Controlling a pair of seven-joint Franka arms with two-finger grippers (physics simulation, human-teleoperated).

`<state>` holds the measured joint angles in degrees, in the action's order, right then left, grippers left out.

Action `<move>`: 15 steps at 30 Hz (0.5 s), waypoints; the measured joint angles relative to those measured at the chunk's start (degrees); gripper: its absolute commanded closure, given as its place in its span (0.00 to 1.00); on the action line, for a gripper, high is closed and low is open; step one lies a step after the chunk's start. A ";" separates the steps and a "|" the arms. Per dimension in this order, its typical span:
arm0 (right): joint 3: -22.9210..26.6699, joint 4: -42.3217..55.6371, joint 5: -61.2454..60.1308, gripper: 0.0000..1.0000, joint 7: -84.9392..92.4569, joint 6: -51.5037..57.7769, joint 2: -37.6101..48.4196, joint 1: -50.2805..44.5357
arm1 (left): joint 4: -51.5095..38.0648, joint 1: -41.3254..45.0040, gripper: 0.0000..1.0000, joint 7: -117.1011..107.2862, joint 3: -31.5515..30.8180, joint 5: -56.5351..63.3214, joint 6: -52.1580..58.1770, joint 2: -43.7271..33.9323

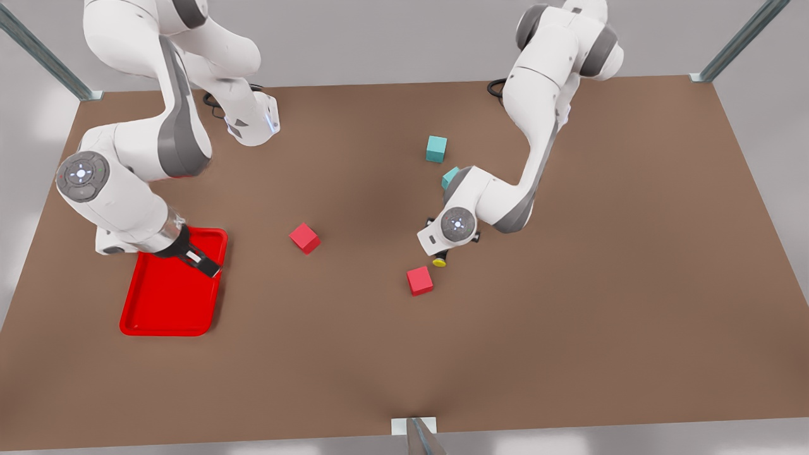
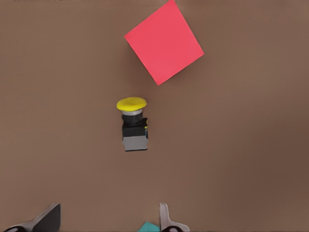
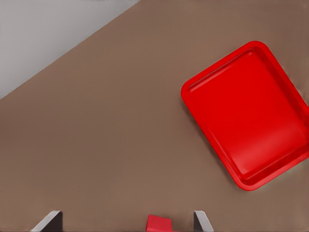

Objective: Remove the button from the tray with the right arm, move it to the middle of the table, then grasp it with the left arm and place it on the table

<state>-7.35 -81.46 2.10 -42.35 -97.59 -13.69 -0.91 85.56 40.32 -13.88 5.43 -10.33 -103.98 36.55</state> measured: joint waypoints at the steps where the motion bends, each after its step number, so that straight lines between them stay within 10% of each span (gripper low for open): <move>1: -0.05 0.45 0.27 0.00 2.07 1.03 0.14 2.03 | 2.11 0.09 0.00 -1.55 -0.02 -0.12 -4.37 0.65; 15: 0.11 0.92 1.20 0.00 21.59 6.08 0.27 5.31 | 17.81 1.10 0.00 -7.08 -2.94 6.63 -32.83 0.25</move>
<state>-7.24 -80.54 3.30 -20.76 -91.52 -13.43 4.40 103.37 41.42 -20.96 2.49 -3.70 -136.81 36.80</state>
